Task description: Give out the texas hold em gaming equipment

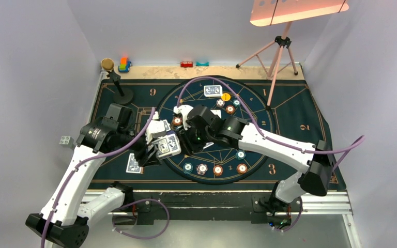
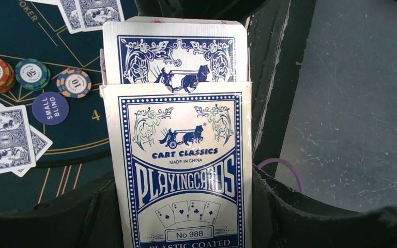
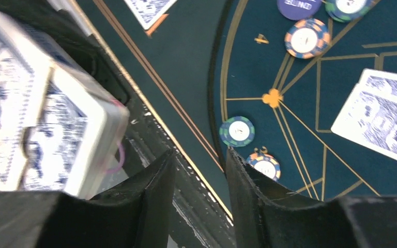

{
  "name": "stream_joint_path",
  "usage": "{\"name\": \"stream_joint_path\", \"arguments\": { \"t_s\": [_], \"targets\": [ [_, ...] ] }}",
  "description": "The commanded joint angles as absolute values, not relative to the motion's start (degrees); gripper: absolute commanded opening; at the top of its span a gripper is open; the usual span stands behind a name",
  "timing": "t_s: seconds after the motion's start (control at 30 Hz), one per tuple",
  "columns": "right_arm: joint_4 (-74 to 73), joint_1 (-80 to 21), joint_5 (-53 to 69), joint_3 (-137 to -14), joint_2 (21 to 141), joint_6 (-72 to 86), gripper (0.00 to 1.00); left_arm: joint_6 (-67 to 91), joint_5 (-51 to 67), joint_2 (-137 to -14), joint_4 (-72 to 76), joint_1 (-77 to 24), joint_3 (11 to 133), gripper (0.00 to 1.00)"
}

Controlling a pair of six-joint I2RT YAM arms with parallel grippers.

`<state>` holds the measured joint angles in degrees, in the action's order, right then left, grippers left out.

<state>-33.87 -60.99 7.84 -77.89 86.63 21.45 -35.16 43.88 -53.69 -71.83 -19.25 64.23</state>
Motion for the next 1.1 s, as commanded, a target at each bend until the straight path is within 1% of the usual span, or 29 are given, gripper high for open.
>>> {"name": "stream_joint_path", "arguments": {
  "t_s": [0.0, 0.1, 0.2, 0.27, 0.37, 0.5, 0.57, 0.67, 0.83, 1.07],
  "targets": [
    [-39.25, -57.71, -1.52, -79.46, 81.83, 21.66, 0.48, -35.66, 46.23, -53.37, -70.57, -19.16, 67.4, 0.01],
    [-40.36, -53.98, -2.96, -77.11, 77.21, 22.22, 0.6, -35.68, 46.44, -53.36, -70.58, -19.11, 67.88, 0.01],
    [-35.65, -51.03, 1.33, -74.17, 71.64, 24.44, 0.8, -35.51, 46.5, -53.52, -70.63, -19.16, 68.1, 0.01],
    [-28.49, -49.52, 8.31, -70.51, 67.41, 26.49, 0.93, -35.27, 46.39, -53.61, -70.43, -19.16, 68.01, 0.01],
    [-17.42, -48.7, 19.94, -66.69, 66.82, 31.33, 0.96, -34.41, 46.01, -53.57, -69.11, -19.16, 67.69, 0.01],
    [-8.04, -48.69, 30.41, -66.23, 72.28, 35.88, 0.97, -33.2, 45.59, -53.52, -67.1, -19.16, 67.5, 0.01],
    [-5.59, -48.7, 33.95, -67.14, 75.62, 37.38, 0.97, -32.82, 45.28, -53.6, -66.43, -19.16, 67.71, 0.02],
    [-4.26, -48.69, 37.54, -69.7, 79.9, 38.44, 0.98, -32.52, 44.63, -53.64, -65.86, -19.16, 67.79, 0.02],
    [2.69, -48.7, 42.54, -70.75, 84.48, 42.74, 0.98, -32.63, 43.81, -53.78, -65.42, -19.16, 67.29, 0.02],
    [7.21, -48.69, 44.6, -71.01, 86.98, 46.51, 0.98, -32.6, 42.95, -53.31, -64.99, -19.14, 66.95, 0.02]
  ]
}}
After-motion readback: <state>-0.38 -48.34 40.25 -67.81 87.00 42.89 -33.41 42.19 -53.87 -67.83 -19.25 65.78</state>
